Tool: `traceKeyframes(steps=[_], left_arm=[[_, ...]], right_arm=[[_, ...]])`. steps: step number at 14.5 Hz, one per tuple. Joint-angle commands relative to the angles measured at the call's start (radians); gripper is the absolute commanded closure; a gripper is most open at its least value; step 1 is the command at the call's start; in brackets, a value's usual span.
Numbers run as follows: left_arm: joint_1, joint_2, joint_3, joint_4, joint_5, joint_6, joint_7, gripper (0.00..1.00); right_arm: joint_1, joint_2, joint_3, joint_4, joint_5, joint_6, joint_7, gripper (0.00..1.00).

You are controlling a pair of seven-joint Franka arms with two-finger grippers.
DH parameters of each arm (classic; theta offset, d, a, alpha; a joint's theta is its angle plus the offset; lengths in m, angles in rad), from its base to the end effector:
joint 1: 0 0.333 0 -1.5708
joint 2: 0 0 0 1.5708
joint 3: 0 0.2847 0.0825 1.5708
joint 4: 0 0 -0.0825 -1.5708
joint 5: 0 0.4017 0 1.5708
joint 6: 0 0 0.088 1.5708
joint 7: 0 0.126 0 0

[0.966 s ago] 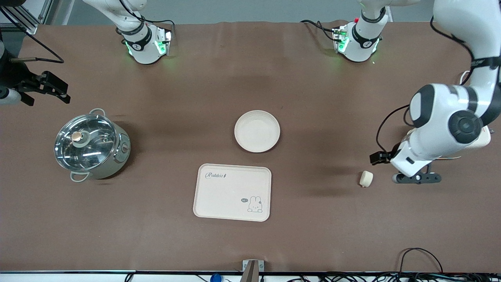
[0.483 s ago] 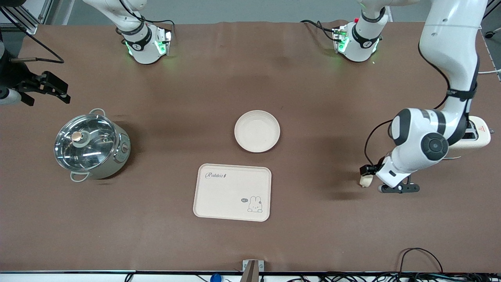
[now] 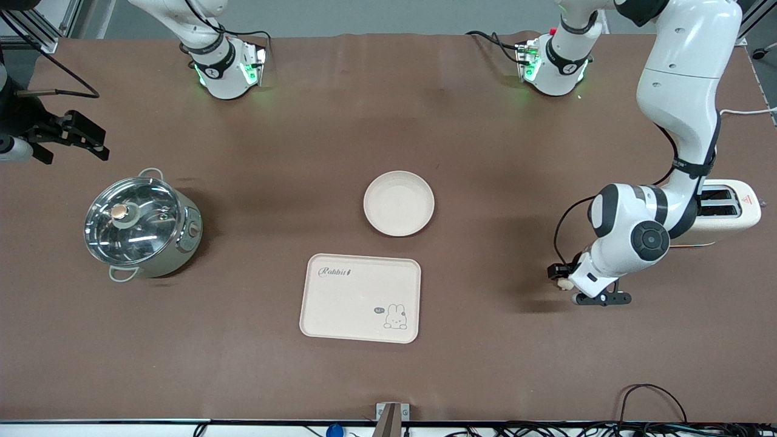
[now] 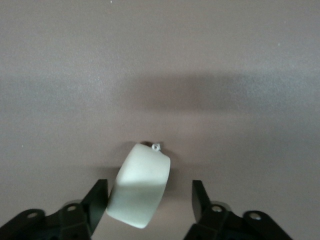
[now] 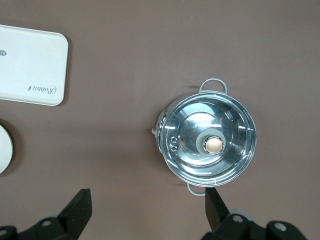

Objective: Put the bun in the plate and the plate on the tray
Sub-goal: 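Close the left gripper on the white bun and lift it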

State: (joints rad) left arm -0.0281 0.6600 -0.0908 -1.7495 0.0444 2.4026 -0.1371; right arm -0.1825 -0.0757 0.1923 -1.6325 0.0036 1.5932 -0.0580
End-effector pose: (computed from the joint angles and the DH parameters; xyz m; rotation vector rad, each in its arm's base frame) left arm 0.6529 -0.0754 0.1387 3.1164 0.0065 -0.0109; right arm 0.5541 0.0093 0.5877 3.1276 0.1056 0.0544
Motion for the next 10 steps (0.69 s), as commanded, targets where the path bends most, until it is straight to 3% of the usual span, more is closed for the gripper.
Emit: traceKeyframes(steps=[1,5,8,10], left_arm=[[0.005,0.03,0.002,0.038,0.014,0.001,-0.004,0.41],[0.008,0.035,0.0,0.041,-0.001,0.0,-0.021,0.64],[-0.013,0.018,-0.013,0.042,-0.023,-0.013,-0.096,0.65],[-0.019,-0.002,-0.072,0.041,-0.024,-0.019,-0.169,0.65]], right_arm=[[-0.011,0.001,0.007,0.006,-0.001,-0.01,-0.005,0.0],[-0.011,0.001,0.007,0.006,0.001,-0.01,-0.005,0.0],[-0.012,0.001,0.007,0.006,0.001,-0.01,-0.005,0.0],[-0.011,0.001,0.007,0.006,0.001,-0.012,-0.005,0.0]])
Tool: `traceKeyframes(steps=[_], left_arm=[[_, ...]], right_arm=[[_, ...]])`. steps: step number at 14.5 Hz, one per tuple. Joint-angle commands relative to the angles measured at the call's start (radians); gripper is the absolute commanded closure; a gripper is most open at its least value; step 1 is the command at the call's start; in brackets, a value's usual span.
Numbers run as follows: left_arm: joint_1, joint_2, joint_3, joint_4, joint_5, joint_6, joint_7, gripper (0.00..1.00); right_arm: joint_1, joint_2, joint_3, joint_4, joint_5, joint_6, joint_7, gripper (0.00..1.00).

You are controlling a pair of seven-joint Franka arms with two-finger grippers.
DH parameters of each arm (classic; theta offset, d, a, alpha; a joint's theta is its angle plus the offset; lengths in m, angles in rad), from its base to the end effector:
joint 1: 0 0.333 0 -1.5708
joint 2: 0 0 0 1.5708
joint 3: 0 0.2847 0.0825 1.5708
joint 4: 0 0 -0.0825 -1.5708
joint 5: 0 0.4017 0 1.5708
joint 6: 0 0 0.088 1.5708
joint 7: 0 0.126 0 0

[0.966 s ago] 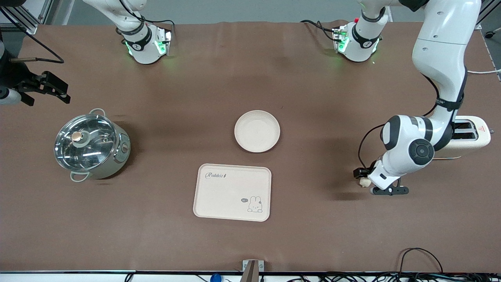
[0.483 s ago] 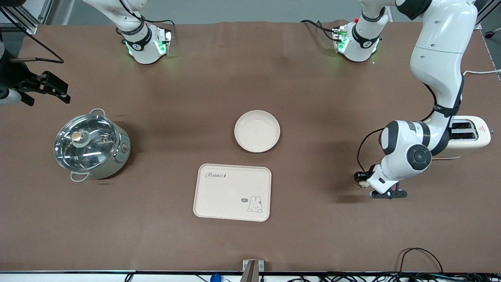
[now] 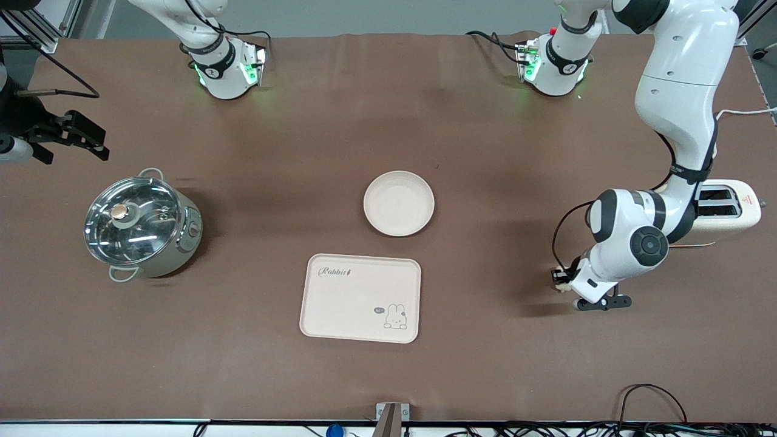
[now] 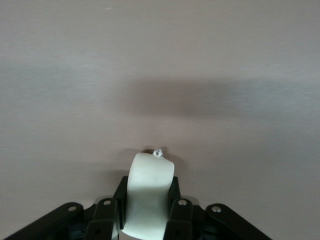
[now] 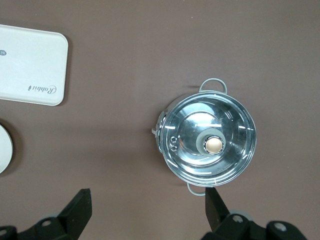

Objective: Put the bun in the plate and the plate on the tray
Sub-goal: 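Carry the bun with the left gripper over the white plate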

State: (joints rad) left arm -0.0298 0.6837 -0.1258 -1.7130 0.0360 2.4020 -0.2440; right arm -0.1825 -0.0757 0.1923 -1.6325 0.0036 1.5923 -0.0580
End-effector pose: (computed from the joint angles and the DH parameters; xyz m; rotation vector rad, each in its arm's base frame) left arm 0.6589 -0.0992 0.1398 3.0826 0.1394 -0.0002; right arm 0.5539 0.0093 0.5876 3.1277 0.1056 0.0529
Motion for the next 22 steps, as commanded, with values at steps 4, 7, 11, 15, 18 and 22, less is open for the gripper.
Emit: traceKeyframes(steps=[4,7,11,15,18,22], left_arm=[[-0.044,-0.041,-0.187,0.007,-0.001,-0.023,-0.309,0.65],[-0.189,-0.049,-0.201,0.042,0.002,-0.023,-0.551,0.65],[-0.359,-0.046,-0.199,0.076,0.015,-0.023,-0.828,0.65],[-0.482,-0.039,-0.192,0.066,0.019,-0.039,-1.009,0.63],[-0.524,-0.036,-0.195,0.066,0.111,-0.188,-1.116,0.63],[-0.527,0.0,-0.195,0.078,0.127,-0.198,-1.133,0.55]], right_arm=[[-0.012,0.001,0.007,0.006,0.003,-0.009,-0.005,0.0],[-0.017,0.001,0.007,0.005,0.003,-0.009,-0.005,0.0],[-0.023,0.001,0.007,0.005,0.003,-0.006,-0.005,0.0],[-0.02,0.01,0.007,0.006,0.006,-0.014,-0.02,0.0],[0.041,0.04,0.015,0.006,0.006,-0.076,-0.066,0.0],[0.098,0.12,0.015,0.005,0.145,-0.057,-0.024,0.0]])
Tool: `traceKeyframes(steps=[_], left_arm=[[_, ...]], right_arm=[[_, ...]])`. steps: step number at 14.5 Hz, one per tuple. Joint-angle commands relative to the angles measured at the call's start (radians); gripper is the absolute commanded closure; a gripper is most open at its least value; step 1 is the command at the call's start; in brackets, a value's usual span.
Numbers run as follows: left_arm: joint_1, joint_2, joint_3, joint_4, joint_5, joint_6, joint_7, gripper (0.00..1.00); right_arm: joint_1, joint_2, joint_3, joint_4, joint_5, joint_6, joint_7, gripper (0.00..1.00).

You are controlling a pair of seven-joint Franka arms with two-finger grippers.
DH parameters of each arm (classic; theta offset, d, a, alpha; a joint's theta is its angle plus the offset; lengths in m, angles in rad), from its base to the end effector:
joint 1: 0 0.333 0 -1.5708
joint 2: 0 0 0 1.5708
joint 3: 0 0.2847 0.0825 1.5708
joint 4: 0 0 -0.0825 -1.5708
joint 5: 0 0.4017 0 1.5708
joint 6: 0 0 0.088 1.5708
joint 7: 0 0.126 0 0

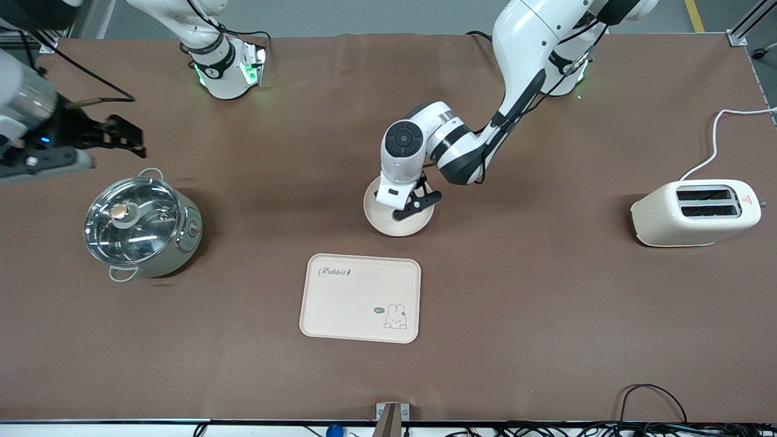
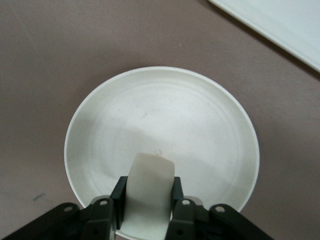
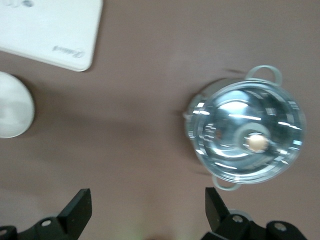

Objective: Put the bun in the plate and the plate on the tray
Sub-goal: 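Lower the bun onto the plate while the right gripper reaches the plate, then grip the plate rim with the right gripper while the left gripper withdraws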

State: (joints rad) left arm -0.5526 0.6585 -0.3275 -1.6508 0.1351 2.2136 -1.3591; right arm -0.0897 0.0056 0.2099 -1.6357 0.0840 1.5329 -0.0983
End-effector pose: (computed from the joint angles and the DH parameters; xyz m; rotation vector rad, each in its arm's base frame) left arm 0.4440 -0.5051 0.1840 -3.0465 -0.7017 0.1724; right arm 0.5591 0.0782 0.5370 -3.0351 -0.3309 0.1669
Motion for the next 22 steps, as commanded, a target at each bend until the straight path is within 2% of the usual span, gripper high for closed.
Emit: traceKeyframes(steps=[1,2,4,5,6,7,10,12,14,17,20,22], left_arm=[[-0.004,0.027,0.004,0.016,0.044,-0.009,-0.02,0.55],[-0.003,0.027,0.004,0.016,0.047,-0.008,-0.018,0.52],[0.0,0.03,0.005,0.016,0.049,-0.003,-0.002,0.35],[-0.001,0.041,0.005,0.016,0.049,0.006,0.002,0.31],[-0.001,0.044,0.005,0.016,0.055,0.015,0.0,0.19],[0.0,0.041,0.005,0.016,0.06,0.018,0.0,0.0],[0.013,0.017,0.005,0.043,0.061,0.009,0.005,0.0],[0.023,-0.041,0.01,0.057,0.061,-0.015,0.009,0.0],[0.065,-0.107,0.01,0.103,0.063,-0.105,0.034,0.0],[0.161,-0.186,0.01,0.192,0.061,-0.312,0.275,0.0],[0.288,-0.262,0.01,0.223,0.061,-0.39,0.496,0.0],[0.394,-0.29,-0.004,0.246,0.058,-0.451,0.611,0.0]], right_arm=[[0.013,0.077,-0.003,0.008,0.078,0.022,0.031,0.0],[0.034,0.103,-0.003,-0.001,0.086,0.056,0.038,0.0],[0.086,0.125,-0.003,-0.057,0.091,0.16,0.115,0.0],[0.109,0.134,-0.003,-0.09,0.105,0.212,0.174,0.0],[0.135,0.136,-0.003,-0.122,0.135,0.257,0.227,0.0],[0.152,0.145,-0.003,-0.159,0.176,0.31,0.28,0.0],[0.215,0.186,-0.003,-0.236,0.2,0.452,0.325,0.0],[0.269,0.212,-0.003,-0.292,0.218,0.562,0.373,0.0],[0.336,0.249,-0.003,-0.344,0.224,0.688,0.387,0.0],[0.433,0.344,-0.003,-0.368,0.23,0.867,0.468,0.0],[0.521,0.448,-0.003,-0.366,0.23,1.039,0.512,0.0],[0.545,0.488,-0.003,-0.365,0.23,1.084,0.512,0.09]])
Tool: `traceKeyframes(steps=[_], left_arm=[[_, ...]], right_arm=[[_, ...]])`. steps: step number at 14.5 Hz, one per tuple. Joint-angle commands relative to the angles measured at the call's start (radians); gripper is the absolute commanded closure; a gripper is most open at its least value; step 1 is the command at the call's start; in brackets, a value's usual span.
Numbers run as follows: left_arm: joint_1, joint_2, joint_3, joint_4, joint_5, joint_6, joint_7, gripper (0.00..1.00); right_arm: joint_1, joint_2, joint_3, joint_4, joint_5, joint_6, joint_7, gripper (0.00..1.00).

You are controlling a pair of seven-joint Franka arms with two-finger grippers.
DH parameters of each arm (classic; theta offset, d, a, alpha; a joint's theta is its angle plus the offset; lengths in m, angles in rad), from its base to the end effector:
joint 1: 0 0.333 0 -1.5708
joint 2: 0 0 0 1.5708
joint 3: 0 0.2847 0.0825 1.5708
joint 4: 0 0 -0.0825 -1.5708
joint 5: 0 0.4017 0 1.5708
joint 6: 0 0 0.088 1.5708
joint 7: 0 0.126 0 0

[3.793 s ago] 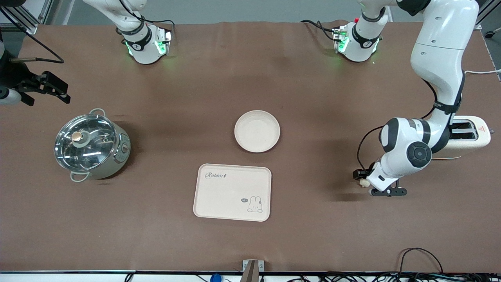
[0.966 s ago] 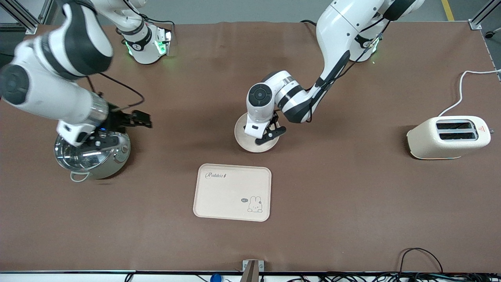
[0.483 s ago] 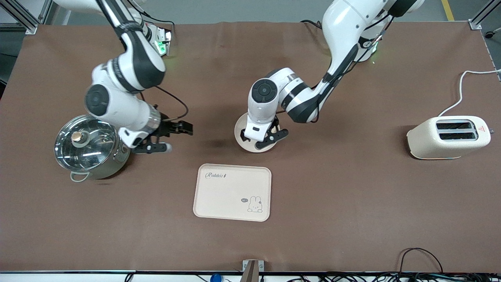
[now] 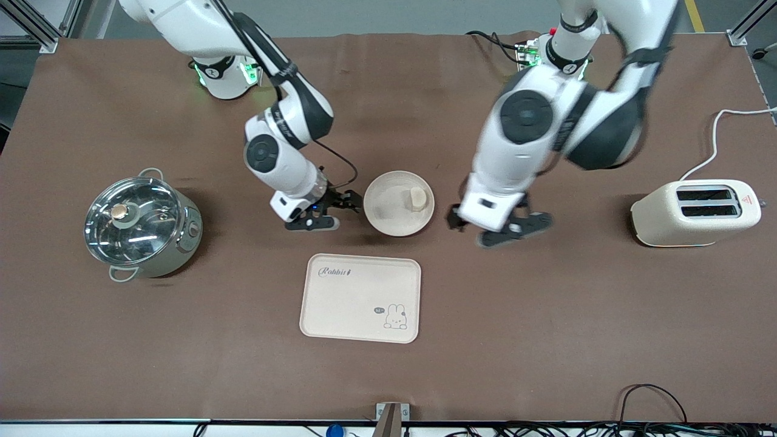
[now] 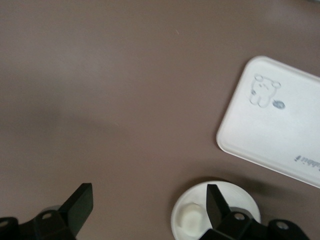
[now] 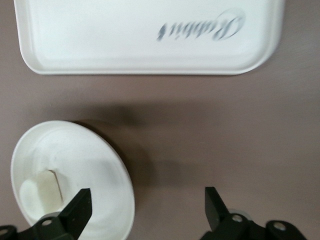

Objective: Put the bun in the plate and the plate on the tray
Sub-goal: 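Grip the plate rim with the right gripper while the left gripper withdraws, then carry the plate with the right gripper onto the rabbit tray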

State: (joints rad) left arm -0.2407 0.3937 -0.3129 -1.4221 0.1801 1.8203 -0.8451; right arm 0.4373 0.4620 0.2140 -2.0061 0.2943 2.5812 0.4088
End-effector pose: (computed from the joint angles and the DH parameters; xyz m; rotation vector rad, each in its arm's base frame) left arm 0.6036 -0.3198 0.4318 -3.0831 -0.4233 -0.0851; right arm 0.4928 0.3742 0.1792 -2.8563 0.0377 0.0520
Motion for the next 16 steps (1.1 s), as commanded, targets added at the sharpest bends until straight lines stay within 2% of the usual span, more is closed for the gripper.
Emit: traceKeyframes(steps=[1,5,7,9,10,12,13,14,15,16], left_arm=[[0.112,-0.047,-0.008,0.038,0.015,-0.097,0.159,0.0],[0.294,-0.175,-0.008,0.039,-0.002,-0.189,0.494,0.0],[0.368,-0.199,-0.017,0.038,-0.028,-0.237,0.613,0.0],[0.399,-0.225,-0.015,0.037,-0.06,-0.26,0.658,0.0],[0.403,-0.231,-0.015,0.037,-0.06,-0.275,0.685,0.0],[0.393,-0.28,0.001,0.01,-0.077,-0.283,0.733,0.0],[0.379,-0.307,0.026,-0.021,-0.085,-0.282,0.747,0.0],[0.33,-0.332,0.084,-0.047,-0.105,-0.28,0.764,0.0],[0.269,-0.358,0.166,-0.073,-0.125,-0.28,0.79,0.0],[0.227,-0.386,0.22,-0.108,-0.14,-0.276,0.799,0.0]], right_arm=[[0.027,0.047,-0.007,0.006,0.02,0.052,0.005,0.15],[0.061,0.102,-0.007,0.012,0.022,0.122,0.007,0.35],[0.072,0.115,-0.007,0.012,0.022,0.138,0.008,0.36],[0.087,0.122,-0.007,0.012,0.022,0.154,0.028,0.4],[0.095,0.127,-0.007,0.012,0.022,0.155,0.041,0.45],[0.097,0.129,-0.007,0.015,0.022,0.151,0.042,0.68],[0.095,0.129,-0.007,0.017,0.022,0.151,0.042,0.81],[0.098,0.129,-0.007,0.018,0.022,0.152,0.041,0.92],[0.098,0.13,-0.007,0.02,0.022,0.149,0.039,0.99],[0.095,0.129,-0.007,0.029,0.022,0.14,0.036,0.99]])
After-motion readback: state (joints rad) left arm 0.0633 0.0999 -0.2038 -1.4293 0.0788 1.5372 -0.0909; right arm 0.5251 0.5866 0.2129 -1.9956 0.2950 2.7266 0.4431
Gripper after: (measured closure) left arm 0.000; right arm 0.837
